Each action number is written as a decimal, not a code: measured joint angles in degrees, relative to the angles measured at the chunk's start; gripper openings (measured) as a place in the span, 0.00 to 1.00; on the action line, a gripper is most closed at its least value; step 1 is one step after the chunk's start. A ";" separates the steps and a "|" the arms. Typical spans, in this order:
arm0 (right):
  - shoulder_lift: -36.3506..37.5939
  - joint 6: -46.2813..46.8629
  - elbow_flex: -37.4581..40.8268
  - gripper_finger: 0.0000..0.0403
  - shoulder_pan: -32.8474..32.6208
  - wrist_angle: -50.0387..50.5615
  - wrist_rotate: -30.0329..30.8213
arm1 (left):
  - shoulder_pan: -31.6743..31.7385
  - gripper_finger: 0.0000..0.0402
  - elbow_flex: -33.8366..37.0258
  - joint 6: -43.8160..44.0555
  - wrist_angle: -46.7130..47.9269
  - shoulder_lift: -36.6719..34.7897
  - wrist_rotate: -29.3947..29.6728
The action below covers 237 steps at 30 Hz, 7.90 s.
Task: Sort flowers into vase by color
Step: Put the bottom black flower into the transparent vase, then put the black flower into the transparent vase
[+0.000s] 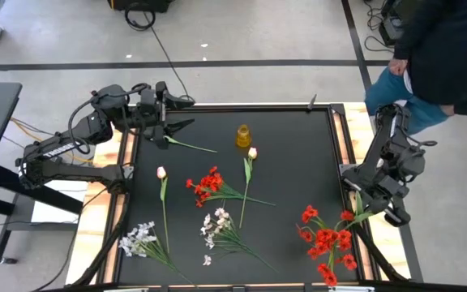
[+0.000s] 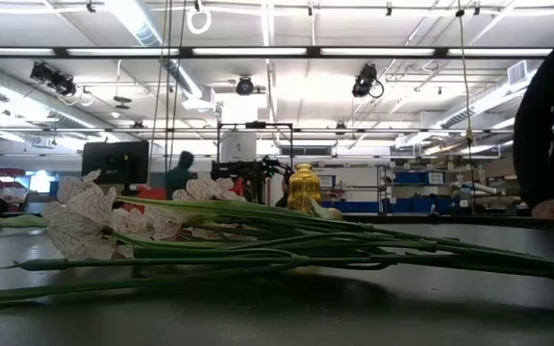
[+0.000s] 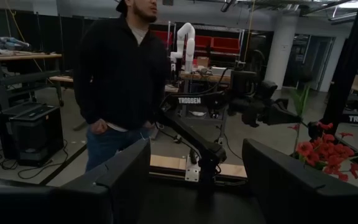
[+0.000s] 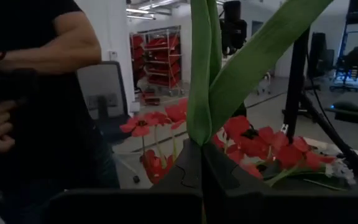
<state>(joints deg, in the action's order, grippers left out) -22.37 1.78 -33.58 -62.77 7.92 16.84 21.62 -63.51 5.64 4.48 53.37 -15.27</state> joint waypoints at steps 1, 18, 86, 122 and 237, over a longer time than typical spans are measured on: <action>0.00 -0.08 0.00 0.00 -0.17 0.08 0.13 | 0.00 0.65 0.00 -0.01 0.01 -0.01 0.01; -0.11 4.52 0.07 0.06 -0.24 12.46 0.05 | 0.00 0.65 0.00 0.00 0.01 0.00 0.01; -3.13 47.90 -12.20 0.38 8.14 52.28 25.52 | 0.00 0.65 0.00 -0.01 -0.01 -0.01 0.00; -28.34 44.65 -12.17 0.38 49.80 1.96 -4.25 | -0.01 0.65 0.00 -0.02 0.00 0.00 0.01; -34.60 45.64 -12.17 0.38 73.60 -3.89 -9.05 | 21.74 0.40 0.24 -54.51 47.14 48.38 18.61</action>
<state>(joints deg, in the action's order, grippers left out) -56.97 47.42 -45.76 10.83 4.03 7.79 43.36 -63.26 -48.87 51.62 101.75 3.35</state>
